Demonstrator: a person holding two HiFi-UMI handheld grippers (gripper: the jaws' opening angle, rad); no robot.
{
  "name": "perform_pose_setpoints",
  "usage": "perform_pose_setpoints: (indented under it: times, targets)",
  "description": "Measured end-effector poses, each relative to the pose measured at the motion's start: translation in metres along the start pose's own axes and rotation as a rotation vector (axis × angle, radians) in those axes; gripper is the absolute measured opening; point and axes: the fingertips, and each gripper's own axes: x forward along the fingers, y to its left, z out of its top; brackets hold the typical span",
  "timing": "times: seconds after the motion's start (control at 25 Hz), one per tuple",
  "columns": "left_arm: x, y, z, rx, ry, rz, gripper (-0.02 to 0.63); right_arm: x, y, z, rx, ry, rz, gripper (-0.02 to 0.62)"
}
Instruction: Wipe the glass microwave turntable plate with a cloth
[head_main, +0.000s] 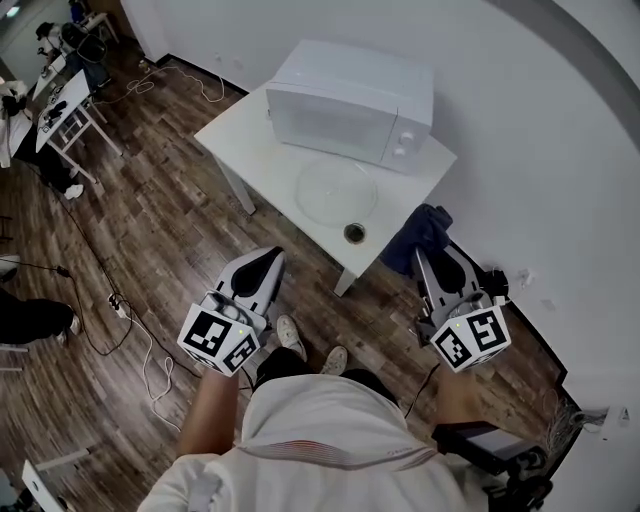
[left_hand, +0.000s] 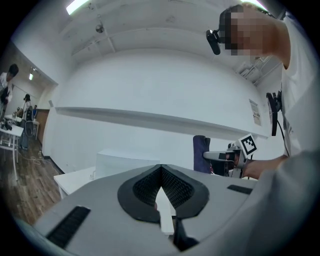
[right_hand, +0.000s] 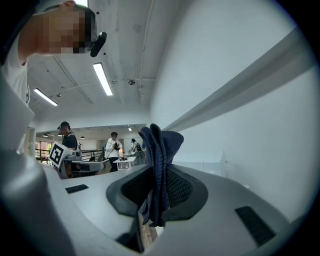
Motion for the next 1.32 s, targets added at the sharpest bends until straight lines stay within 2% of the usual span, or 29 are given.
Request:
perform_pose_setpoints:
  times: [0.32,0.68,1.32]
  targets:
    - [-0.001,-0.009,0.023,0.059,-0.039,-0.046,0.009,-0.014,0.008,0.014,-0.030,-0.028,-0.032,0.066]
    - [-0.017,0.002,0.030,0.060,-0.035,-0.087,0.009,0.001,0.033,0.023,-0.021,-0.050,-0.049,0.066]
    - [-0.028,0.015,0.021,0.033,-0.028,-0.112,0.009,0.013,0.057,0.012,-0.042,-0.013,-0.055,0.066]
